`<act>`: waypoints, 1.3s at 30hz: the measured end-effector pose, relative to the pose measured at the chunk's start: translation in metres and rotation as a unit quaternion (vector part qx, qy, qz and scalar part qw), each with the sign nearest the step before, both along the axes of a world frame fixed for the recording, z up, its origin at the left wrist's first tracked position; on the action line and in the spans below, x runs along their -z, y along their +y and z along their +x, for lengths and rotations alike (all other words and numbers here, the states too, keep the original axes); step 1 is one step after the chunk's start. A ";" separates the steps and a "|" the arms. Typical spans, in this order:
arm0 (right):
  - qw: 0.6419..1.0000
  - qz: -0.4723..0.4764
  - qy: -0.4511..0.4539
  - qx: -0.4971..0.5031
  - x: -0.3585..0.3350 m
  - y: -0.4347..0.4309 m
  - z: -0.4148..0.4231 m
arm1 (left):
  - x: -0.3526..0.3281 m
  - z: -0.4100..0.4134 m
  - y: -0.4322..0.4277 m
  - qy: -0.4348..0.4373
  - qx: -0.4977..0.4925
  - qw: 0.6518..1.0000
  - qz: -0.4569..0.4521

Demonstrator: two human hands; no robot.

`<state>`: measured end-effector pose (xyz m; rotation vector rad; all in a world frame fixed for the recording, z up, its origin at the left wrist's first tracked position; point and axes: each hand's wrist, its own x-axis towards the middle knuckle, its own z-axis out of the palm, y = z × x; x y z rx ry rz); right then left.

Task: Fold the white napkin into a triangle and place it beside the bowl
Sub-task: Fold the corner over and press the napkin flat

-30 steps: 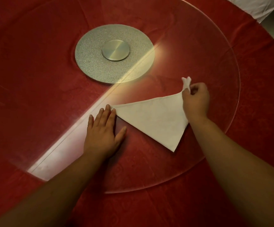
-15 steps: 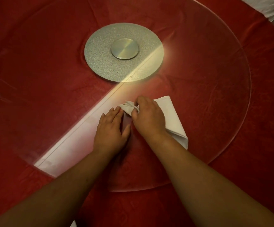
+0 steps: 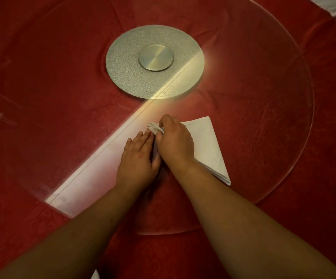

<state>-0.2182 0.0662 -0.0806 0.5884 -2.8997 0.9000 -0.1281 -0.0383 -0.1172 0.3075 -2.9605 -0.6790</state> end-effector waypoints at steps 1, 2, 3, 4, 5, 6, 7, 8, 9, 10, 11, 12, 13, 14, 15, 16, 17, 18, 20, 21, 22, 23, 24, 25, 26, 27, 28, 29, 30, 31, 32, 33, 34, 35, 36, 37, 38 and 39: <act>1.000 -0.013 -0.001 0.006 -0.001 -0.001 -0.001 | 0.000 0.000 0.000 -0.001 0.001 1.000 -0.001; 0.999 -0.029 -0.002 0.017 -0.002 -0.002 -0.003 | 0.001 0.000 0.000 -0.001 0.002 1.000 -0.003; 0.999 -0.044 -0.004 0.030 -0.003 -0.004 -0.005 | 0.001 0.000 0.001 -0.002 0.002 1.000 -0.004; 0.997 -0.057 -0.007 0.042 -0.004 -0.005 -0.007 | 0.001 0.000 0.001 -0.002 0.001 1.000 -0.005; 0.997 -0.065 -0.012 0.051 -0.004 -0.006 -0.009 | 0.001 0.000 0.001 -0.002 0.000 1.000 -0.006; 0.996 -0.065 -0.019 0.054 -0.004 -0.007 -0.010 | 0.002 -0.001 0.001 -0.001 0.000 1.000 -0.007; 0.997 -0.058 -0.029 0.051 -0.003 -0.008 -0.010 | 0.002 -0.001 0.001 -0.002 0.002 1.000 -0.009; 0.997 -0.048 -0.039 0.044 -0.001 -0.009 -0.009 | 0.003 -0.001 0.001 -0.002 0.004 1.000 -0.008; 0.998 -0.038 -0.047 0.035 0.001 -0.009 -0.009 | 0.003 -0.001 0.001 0.000 0.006 1.000 -0.006; 0.998 -0.031 -0.051 0.029 0.002 -0.009 -0.008 | 0.004 -0.001 0.001 0.003 0.006 1.000 -0.003; 0.998 -0.029 -0.053 0.026 0.003 -0.009 -0.007 | 0.004 -0.001 0.001 0.006 0.005 1.000 -0.001; 0.998 -0.031 -0.054 0.027 0.004 -0.009 -0.007 | 0.004 -0.001 0.002 0.007 0.004 1.000 0.000; 0.997 -0.033 -0.056 0.029 0.004 -0.009 -0.008 | 0.004 -0.002 0.002 0.007 0.003 1.000 0.001; 0.997 -0.035 -0.057 0.029 0.003 -0.008 -0.008 | 0.004 -0.002 0.002 0.006 0.002 1.000 0.004; 0.998 -0.033 -0.057 0.025 0.003 -0.008 -0.007 | 0.003 -0.002 0.002 0.005 0.002 1.000 0.009; 0.998 -0.028 -0.056 0.017 0.004 -0.007 -0.007 | 0.003 -0.002 0.003 0.005 0.002 1.000 0.016; 0.998 -0.020 -0.054 0.009 0.004 -0.007 -0.006 | 0.002 -0.001 0.003 0.010 -0.001 1.000 0.027; 0.999 -0.010 -0.052 0.001 0.005 -0.006 -0.006 | 0.001 0.000 0.004 0.021 -0.009 0.999 0.043; 0.999 0.011 -0.040 -0.007 0.006 -0.004 -0.006 | 0.000 0.000 0.004 0.060 -0.048 0.994 0.080; 0.999 0.015 -0.033 -0.009 0.007 -0.003 -0.005 | -0.001 0.000 0.003 0.075 -0.072 0.990 0.095; 0.999 0.015 -0.027 -0.010 0.007 -0.002 -0.005 | -0.002 -0.001 0.002 0.084 -0.089 0.987 0.104; 1.000 0.014 -0.023 -0.011 0.008 -0.001 -0.005 | -0.002 -0.003 0.000 0.087 -0.090 0.987 0.101; 1.000 0.012 -0.022 -0.013 0.009 -0.001 -0.004 | -0.002 -0.005 -0.003 0.085 -0.073 0.990 0.084; 1.000 0.009 -0.025 -0.017 0.010 0.000 -0.003 | -0.002 -0.008 -0.006 0.077 -0.043 0.995 0.054; 0.999 0.006 -0.029 -0.020 0.012 0.001 -0.003 | -0.001 -0.010 -0.010 0.064 -0.009 0.998 0.022; 0.999 0.003 -0.031 -0.023 0.013 0.002 -0.002 | -0.001 -0.012 -0.013 0.050 0.023 0.998 -0.003; 0.999 0.001 -0.029 -0.025 0.015 0.004 -0.001 | -0.001 -0.014 -0.017 0.041 0.050 0.998 -0.025; 0.999 0.004 -0.024 -0.029 0.017 0.005 0.001 | -0.001 -0.015 -0.022 0.043 0.073 0.995 -0.049; 0.999 0.011 -0.018 -0.033 0.019 0.006 0.003 | -0.001 -0.015 -0.026 0.051 0.093 0.992 -0.075; 0.999 0.019 -0.009 -0.038 0.021 0.007 0.005 | -0.001 -0.016 -0.029 0.061 0.109 0.987 -0.103; 0.999 0.025 0.001 -0.041 0.022 0.007 0.008 | -0.002 -0.016 -0.031 0.066 0.122 0.982 -0.125; 0.998 0.033 0.012 -0.044 0.023 0.008 0.011 | -0.002 -0.017 -0.033 0.062 0.130 0.980 -0.135; 0.997 0.047 0.021 -0.049 0.025 0.008 0.014 | -0.001 -0.017 -0.034 0.048 0.131 0.981 -0.134; 0.996 0.067 0.031 -0.056 0.026 0.008 0.017 | -0.001 -0.017 -0.034 0.027 0.126 0.984 -0.122; 0.993 0.088 0.040 -0.060 0.027 0.009 0.019 | 0.000 -0.017 -0.034 0.006 0.117 0.987 -0.108; 0.992 0.102 0.048 -0.063 0.028 0.011 0.022 | 0.001 -0.017 -0.034 -0.007 0.110 0.989 -0.099; 0.990 0.112 0.053 -0.066 0.029 0.014 0.026 | 0.001 -0.016 -0.034 -0.012 0.107 0.990 -0.096; 0.988 0.126 0.052 -0.073 0.030 0.018 0.030 | 0.002 -0.016 -0.035 -0.014 0.107 0.990 -0.096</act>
